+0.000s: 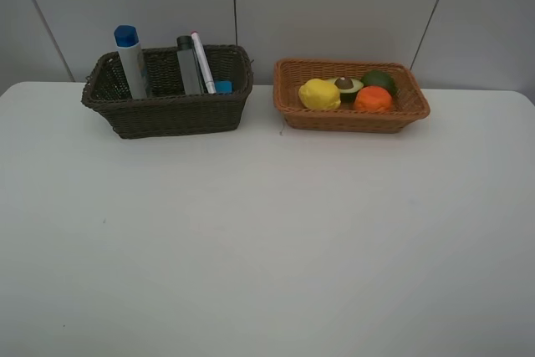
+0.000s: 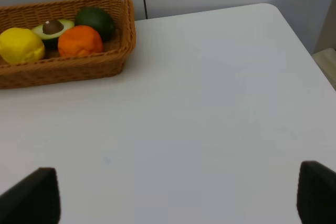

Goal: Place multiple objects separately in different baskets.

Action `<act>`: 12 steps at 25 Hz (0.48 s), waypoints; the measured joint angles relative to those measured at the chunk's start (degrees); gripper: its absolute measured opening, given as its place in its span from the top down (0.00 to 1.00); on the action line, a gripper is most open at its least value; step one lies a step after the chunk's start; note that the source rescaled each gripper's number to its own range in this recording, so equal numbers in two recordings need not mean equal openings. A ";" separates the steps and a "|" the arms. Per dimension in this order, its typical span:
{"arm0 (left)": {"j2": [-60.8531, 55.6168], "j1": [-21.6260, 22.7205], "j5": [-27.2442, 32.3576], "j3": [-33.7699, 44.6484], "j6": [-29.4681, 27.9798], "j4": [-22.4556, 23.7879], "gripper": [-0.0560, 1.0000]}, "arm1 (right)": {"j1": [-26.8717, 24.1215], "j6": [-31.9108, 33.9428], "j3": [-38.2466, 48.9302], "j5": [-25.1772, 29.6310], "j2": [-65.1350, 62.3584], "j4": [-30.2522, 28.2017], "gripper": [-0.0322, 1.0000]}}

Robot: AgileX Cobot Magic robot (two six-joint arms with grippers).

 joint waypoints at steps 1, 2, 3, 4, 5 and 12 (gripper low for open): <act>0.00 0.00 0.00 0.00 0.00 0.00 0.00 | 0.00 0.00 0.00 0.00 0.00 0.00 0.01; 0.00 0.00 0.00 0.00 0.00 0.00 0.00 | 0.00 0.00 0.00 0.00 0.00 0.00 0.01; 0.00 0.00 0.00 0.00 0.00 0.00 0.00 | 0.00 0.00 0.00 0.00 0.00 0.00 0.01; 0.00 0.00 0.00 0.00 0.00 0.00 0.00 | 0.00 0.00 0.00 0.00 0.00 0.05 0.01; 0.00 0.00 0.00 0.00 0.00 0.00 0.00 | 0.00 0.00 0.00 0.00 0.00 0.10 0.01; 0.00 0.00 0.00 0.00 0.00 0.00 0.00 | 0.00 0.00 0.00 0.00 0.00 0.10 0.01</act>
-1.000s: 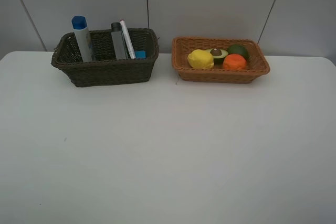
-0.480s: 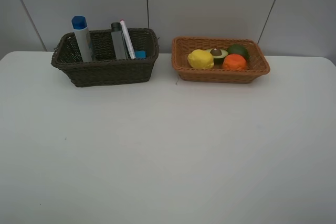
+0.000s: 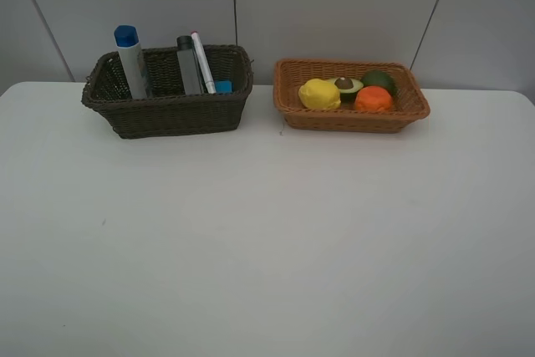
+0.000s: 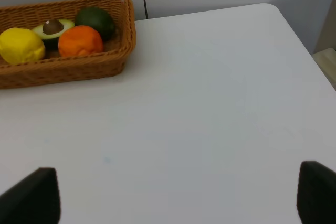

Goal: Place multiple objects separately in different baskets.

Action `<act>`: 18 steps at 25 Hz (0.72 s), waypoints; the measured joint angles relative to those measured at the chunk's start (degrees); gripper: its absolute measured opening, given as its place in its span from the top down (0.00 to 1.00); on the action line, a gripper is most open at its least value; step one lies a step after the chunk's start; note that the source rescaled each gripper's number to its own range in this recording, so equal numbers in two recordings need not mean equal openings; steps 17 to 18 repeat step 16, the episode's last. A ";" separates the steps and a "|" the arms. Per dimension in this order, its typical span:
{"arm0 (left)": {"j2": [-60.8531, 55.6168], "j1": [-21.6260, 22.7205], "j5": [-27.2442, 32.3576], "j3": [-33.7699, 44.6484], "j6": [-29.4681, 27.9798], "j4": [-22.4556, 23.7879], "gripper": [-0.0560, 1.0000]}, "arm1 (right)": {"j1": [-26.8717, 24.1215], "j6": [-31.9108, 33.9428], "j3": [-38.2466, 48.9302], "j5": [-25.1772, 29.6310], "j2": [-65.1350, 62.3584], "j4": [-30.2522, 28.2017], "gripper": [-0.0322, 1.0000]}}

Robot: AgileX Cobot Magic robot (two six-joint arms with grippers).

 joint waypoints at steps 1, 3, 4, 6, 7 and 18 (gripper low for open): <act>0.00 0.00 0.00 0.00 0.00 0.00 0.00 | 0.00 0.00 0.00 0.00 0.00 0.00 0.01; 0.00 0.00 0.00 0.00 0.00 0.00 0.00 | 0.00 0.00 0.00 0.00 0.00 0.00 0.01; 0.00 0.00 0.00 0.00 0.00 0.00 0.00 | 0.00 0.00 0.00 0.00 0.00 0.00 0.01; 0.00 0.00 0.00 0.00 0.00 0.00 0.00 | 0.00 0.00 0.00 0.00 0.00 0.00 0.01; 0.00 0.00 0.00 0.00 0.00 0.00 0.00 | 0.00 0.00 0.00 0.00 0.00 0.00 0.01; 0.00 0.00 0.00 0.00 0.00 0.00 0.00 | 0.00 0.00 0.00 0.00 0.00 -0.05 0.01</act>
